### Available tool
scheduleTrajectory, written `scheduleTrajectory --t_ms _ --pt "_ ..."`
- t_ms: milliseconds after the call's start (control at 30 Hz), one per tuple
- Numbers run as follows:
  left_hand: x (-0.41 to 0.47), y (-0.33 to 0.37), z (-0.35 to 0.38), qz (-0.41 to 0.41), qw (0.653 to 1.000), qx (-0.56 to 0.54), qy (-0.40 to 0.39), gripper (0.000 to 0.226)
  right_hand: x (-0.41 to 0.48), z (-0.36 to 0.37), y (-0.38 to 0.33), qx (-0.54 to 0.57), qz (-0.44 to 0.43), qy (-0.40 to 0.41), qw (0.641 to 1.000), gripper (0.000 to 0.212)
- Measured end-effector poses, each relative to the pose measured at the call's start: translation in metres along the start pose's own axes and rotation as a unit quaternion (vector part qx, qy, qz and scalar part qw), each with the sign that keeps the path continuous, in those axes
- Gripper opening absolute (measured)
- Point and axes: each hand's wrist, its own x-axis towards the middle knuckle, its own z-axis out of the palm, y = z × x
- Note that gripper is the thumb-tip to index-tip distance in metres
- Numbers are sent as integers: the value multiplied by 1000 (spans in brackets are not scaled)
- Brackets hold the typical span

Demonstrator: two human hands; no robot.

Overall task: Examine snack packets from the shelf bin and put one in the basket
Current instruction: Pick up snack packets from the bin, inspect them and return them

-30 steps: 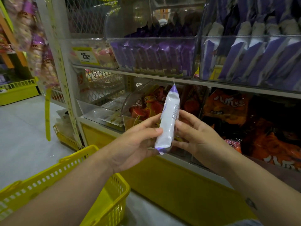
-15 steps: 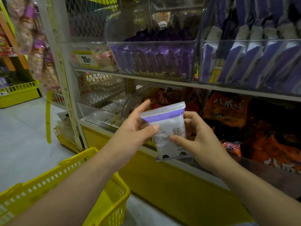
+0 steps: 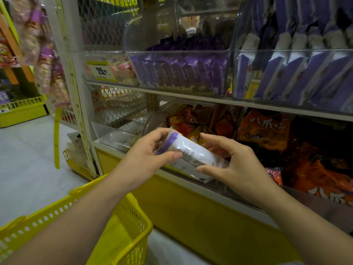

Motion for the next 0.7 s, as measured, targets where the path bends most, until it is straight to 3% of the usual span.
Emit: scheduleTrajectory --t_ms 200,400,567,700 --pt "2 -13 -24 -38 994 -100 16 31 0 -11 5 164 54 0 985 33" --pt "4 -22 -29 -63 980 -186 25 39 1 -7 4 237 53 32 969 33" --pt "5 -26 -29 -91 970 -213 68 50 2 -8 3 268 56 40 961 10" --pt "4 -22 -23 -107 966 -206 116 49 1 -5 -2 306 67 45 948 15"
